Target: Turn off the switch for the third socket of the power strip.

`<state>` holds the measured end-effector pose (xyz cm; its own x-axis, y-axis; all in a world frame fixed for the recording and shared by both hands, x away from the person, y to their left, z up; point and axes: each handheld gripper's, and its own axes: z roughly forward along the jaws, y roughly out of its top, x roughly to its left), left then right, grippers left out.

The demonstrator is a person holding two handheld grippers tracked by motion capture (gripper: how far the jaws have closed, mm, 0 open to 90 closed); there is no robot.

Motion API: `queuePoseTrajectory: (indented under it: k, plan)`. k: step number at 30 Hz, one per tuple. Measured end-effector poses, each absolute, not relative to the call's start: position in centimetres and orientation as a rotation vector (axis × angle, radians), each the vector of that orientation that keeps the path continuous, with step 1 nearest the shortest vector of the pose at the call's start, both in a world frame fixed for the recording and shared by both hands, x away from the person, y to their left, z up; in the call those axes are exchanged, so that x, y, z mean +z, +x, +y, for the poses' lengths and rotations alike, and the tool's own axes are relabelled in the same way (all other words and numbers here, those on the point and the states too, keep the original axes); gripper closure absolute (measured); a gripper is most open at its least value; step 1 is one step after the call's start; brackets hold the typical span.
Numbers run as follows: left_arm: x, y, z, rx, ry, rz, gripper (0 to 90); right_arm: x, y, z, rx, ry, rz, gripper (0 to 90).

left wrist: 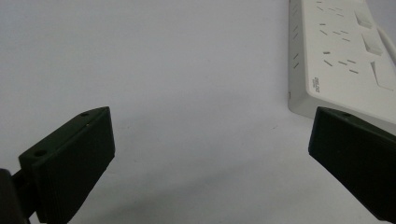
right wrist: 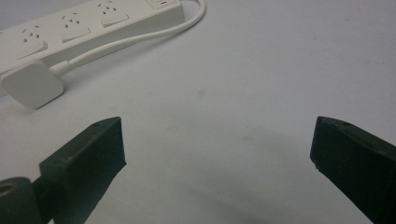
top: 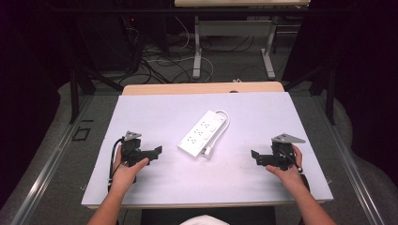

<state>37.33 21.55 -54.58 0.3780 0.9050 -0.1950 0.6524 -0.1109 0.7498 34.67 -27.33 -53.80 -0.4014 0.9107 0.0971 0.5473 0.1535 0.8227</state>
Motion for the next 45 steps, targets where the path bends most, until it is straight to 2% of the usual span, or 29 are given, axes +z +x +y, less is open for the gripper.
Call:
queuePoseTrajectory:
  k: [24, 45]
  plan:
    - [-56.1, 37.1, 21.8, 0.448, 1.914, 1.332, 0.2, -54.0, 34.9, -27.4, 1.151, 1.398, 2.022, 2.5]
    - [-56.1, 37.3, 22.6, 0.472, 1.885, 1.349, 0.2, -54.4, 35.2, -27.6, 1.137, 1.429, 2.021, 2.6]
